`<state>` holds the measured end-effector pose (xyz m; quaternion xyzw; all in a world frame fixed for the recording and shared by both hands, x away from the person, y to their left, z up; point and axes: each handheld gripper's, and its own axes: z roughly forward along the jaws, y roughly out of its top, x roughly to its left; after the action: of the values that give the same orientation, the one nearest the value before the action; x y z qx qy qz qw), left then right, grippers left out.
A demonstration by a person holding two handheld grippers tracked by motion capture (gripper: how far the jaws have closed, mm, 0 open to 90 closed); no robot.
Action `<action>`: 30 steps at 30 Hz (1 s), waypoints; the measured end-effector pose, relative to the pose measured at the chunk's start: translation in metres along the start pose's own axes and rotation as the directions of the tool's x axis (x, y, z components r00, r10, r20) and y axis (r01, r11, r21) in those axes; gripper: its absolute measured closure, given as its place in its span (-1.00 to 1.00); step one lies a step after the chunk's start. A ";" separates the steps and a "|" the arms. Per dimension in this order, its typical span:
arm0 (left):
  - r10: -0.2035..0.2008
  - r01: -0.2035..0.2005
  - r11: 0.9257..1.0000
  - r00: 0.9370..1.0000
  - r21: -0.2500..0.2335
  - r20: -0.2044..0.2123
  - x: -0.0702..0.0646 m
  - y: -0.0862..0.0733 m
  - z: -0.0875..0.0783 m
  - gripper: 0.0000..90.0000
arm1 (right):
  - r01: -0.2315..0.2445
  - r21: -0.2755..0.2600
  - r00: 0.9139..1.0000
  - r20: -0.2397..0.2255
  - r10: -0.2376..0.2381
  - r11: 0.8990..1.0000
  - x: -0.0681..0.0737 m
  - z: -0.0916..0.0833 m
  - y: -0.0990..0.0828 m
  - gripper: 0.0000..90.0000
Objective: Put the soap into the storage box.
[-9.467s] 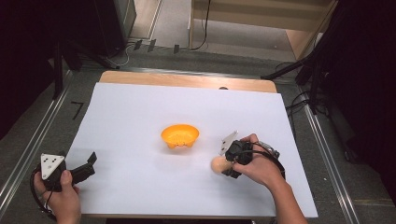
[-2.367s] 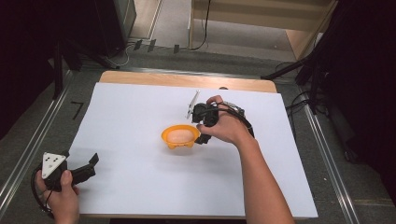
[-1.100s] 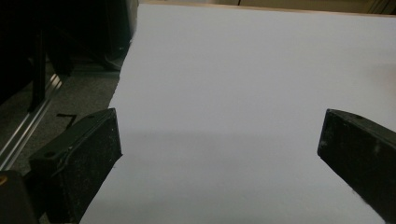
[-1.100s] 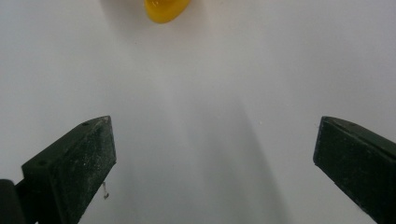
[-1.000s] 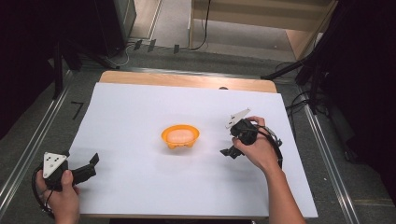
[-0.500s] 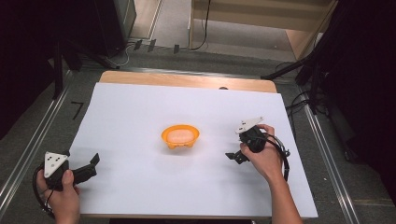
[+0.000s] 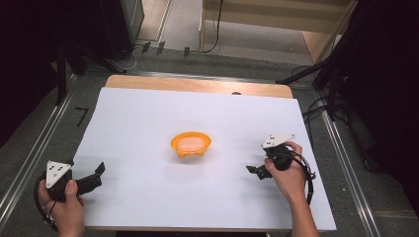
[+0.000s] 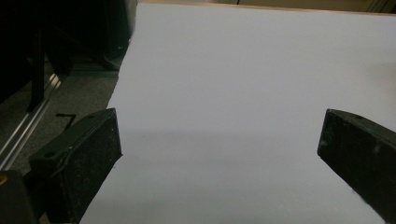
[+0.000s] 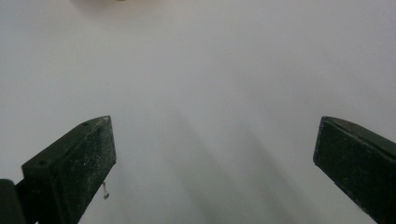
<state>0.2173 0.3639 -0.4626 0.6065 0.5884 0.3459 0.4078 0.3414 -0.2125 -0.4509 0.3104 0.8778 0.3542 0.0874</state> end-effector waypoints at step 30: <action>0.018 -0.018 1.000 1.000 0.004 -0.005 -0.002 0.000 0.000 -1.00 | -0.182 -0.251 0.974 0.090 0.210 0.951 -0.006 -0.058 -0.088 -1.00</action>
<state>0.2172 0.3619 -0.4626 0.6117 0.5846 0.3502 0.4018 0.2820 -0.2983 -0.4686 0.4033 0.7865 0.4465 0.1392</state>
